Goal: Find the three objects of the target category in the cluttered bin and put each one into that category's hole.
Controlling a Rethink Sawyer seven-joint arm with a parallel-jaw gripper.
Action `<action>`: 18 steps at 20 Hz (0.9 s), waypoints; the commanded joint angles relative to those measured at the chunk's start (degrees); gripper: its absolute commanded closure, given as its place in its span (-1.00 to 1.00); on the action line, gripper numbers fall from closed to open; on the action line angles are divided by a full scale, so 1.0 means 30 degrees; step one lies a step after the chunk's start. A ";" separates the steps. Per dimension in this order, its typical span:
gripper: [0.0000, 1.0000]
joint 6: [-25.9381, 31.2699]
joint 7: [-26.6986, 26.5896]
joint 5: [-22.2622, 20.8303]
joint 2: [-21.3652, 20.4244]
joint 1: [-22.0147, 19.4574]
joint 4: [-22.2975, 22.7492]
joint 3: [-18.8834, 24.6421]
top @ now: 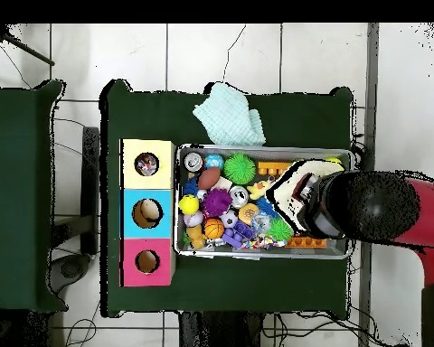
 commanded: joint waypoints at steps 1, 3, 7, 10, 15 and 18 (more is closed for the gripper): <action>1.00 -0.1163 -0.1618 -0.0568 0.1865 -0.0346 0.1234 -0.0355; 1.00 -0.1429 -0.1894 -0.0726 0.2338 -0.0491 0.1038 -0.0272; 1.00 -0.1956 -0.2338 -0.1047 0.3113 -0.0711 0.0673 -0.0121; 1.00 -0.2217 -0.2559 -0.1189 0.3491 -0.0815 0.0491 -0.0022; 1.00 -0.2388 -0.2812 -0.1419 0.3909 -0.0940 0.0162 0.0100; 1.00 -0.2368 -0.2897 -0.1614 0.4121 -0.0989 -0.0094 0.0205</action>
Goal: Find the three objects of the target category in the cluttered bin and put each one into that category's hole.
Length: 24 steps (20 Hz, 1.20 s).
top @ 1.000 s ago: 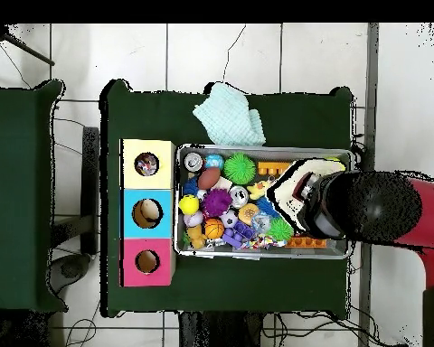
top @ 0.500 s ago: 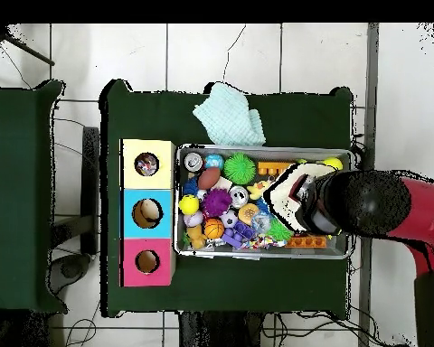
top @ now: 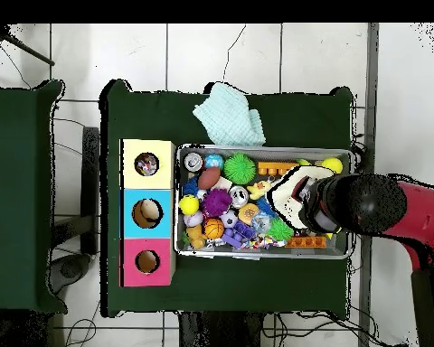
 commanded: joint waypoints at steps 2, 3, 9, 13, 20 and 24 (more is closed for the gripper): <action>1.00 -0.0575 -0.2987 -0.1066 0.1223 -0.0278 -0.0228 0.0290; 1.00 -0.0517 -0.3033 -0.1081 0.1240 -0.0310 -0.0281 0.0330; 1.00 -0.0413 -0.3203 -0.1201 0.1320 -0.0387 -0.0504 0.0396; 1.00 -0.0406 -0.3417 -0.1407 0.1529 -0.0390 -0.0803 0.0416; 1.00 0.0090 -0.4223 -0.1773 0.1910 -0.0511 -0.1630 0.0547; 1.00 0.0437 -0.4481 -0.1866 0.1950 -0.0591 -0.1933 0.0657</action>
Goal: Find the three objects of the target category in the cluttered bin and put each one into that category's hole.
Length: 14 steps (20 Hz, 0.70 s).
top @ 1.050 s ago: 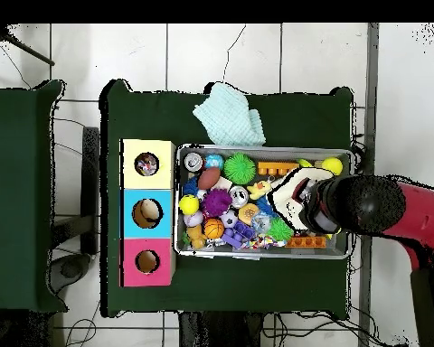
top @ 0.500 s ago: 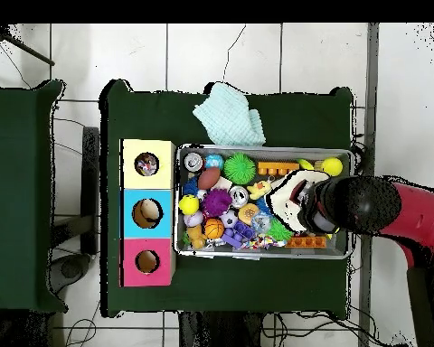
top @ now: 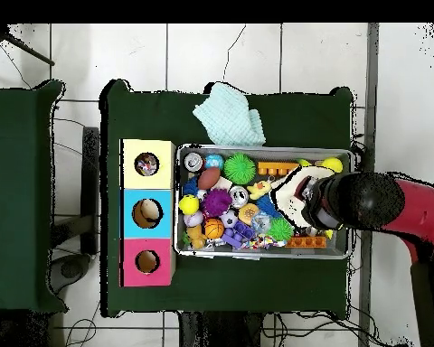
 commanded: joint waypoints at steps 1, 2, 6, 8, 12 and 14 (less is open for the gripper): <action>1.00 0.0504 -0.4505 -0.0989 0.0830 -0.0468 -0.1209 0.0678; 1.00 0.0522 -0.4508 -0.0989 0.0832 -0.0481 -0.1217 0.0694; 1.00 0.0846 -0.4647 -0.0967 0.0725 -0.0504 -0.1321 0.0731; 1.00 0.1046 -0.4804 -0.0956 0.0637 -0.0560 -0.1408 0.0777; 1.00 0.1166 -0.5649 -0.1290 0.1276 -0.0720 -0.2250 0.1024; 1.00 0.1454 -0.6377 -0.1437 0.2093 -0.0815 -0.3077 0.1254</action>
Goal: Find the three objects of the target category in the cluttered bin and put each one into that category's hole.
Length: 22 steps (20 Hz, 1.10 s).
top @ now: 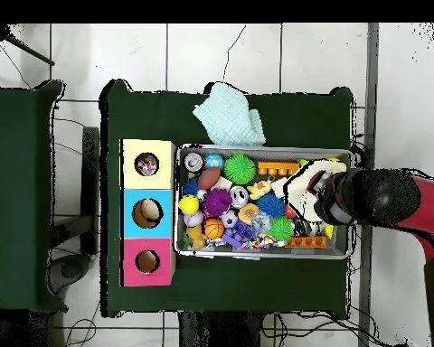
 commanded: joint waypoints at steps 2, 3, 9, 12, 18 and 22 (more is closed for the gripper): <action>1.00 0.1634 -0.7074 -0.1364 0.2285 -0.0481 -0.2786 0.1399; 1.00 0.1790 -0.7446 -0.1475 0.2564 -0.0509 -0.3207 0.1490; 1.00 0.2716 -0.9024 -0.1977 0.3603 -0.0521 -0.5075 0.1808; 1.00 0.2907 -0.9565 -0.2078 0.3913 -0.0505 -0.5606 0.1864; 1.00 0.2998 -1.0296 -0.2114 0.4636 -0.0329 -0.6518 0.1834; 1.00 0.3104 -1.0709 -0.2102 0.5110 -0.0177 -0.7094 0.1754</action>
